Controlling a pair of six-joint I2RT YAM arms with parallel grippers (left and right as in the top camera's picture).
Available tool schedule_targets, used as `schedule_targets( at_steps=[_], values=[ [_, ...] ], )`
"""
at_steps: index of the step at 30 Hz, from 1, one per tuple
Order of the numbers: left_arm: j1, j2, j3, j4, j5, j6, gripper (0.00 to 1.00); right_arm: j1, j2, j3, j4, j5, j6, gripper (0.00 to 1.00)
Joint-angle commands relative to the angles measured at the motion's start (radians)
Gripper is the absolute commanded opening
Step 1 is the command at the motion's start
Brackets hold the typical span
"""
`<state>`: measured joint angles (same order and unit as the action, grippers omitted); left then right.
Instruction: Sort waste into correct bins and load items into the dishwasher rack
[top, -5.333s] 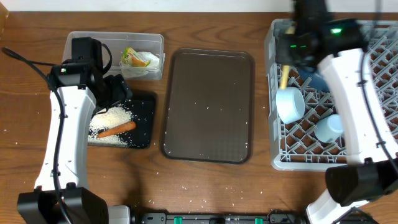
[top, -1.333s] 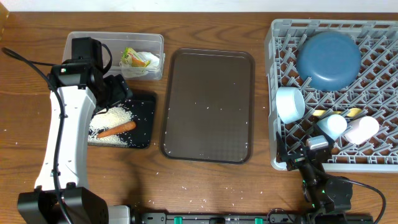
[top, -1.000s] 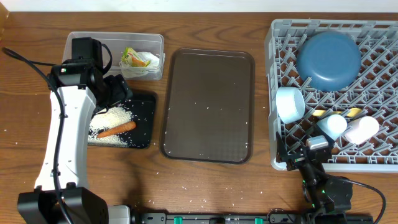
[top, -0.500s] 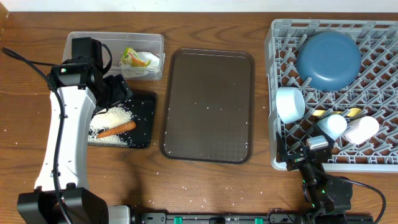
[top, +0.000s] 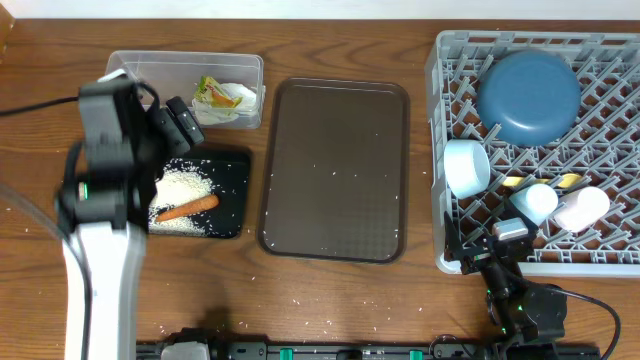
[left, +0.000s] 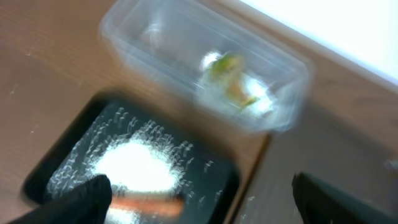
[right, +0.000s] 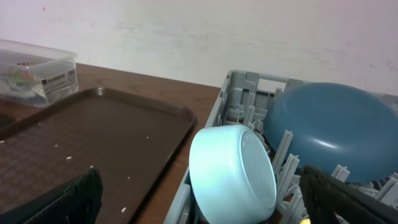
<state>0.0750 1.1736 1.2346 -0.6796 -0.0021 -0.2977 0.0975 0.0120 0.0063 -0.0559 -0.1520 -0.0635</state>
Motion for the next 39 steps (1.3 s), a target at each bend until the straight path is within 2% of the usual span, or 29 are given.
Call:
schedule_targets(
  at_steps=[1,9,17,26,39],
  values=[
    [-0.006,-0.155,-0.162,0.152,0.103,0.140,0.95,0.008,-0.007,-0.001,-0.005,0.006,-0.013,0.99],
    [-0.006,-0.583,-0.656,0.529,0.109,0.175,0.95,0.008,-0.007,-0.001,-0.005,0.006,-0.013,0.99],
    [-0.019,-0.938,-1.009,0.686,0.107,0.174,0.95,0.008,-0.007,-0.001,-0.005,0.006,-0.013,0.99],
    [-0.029,-1.126,-1.138,0.723,0.096,0.191,0.95,0.008,-0.007,-0.001,-0.005,0.006,-0.013,0.99],
    [-0.029,-1.172,-1.178,0.724,0.099,0.220,0.95,0.008,-0.007,-0.001,-0.005,0.006,-0.013,0.99]
  ],
)
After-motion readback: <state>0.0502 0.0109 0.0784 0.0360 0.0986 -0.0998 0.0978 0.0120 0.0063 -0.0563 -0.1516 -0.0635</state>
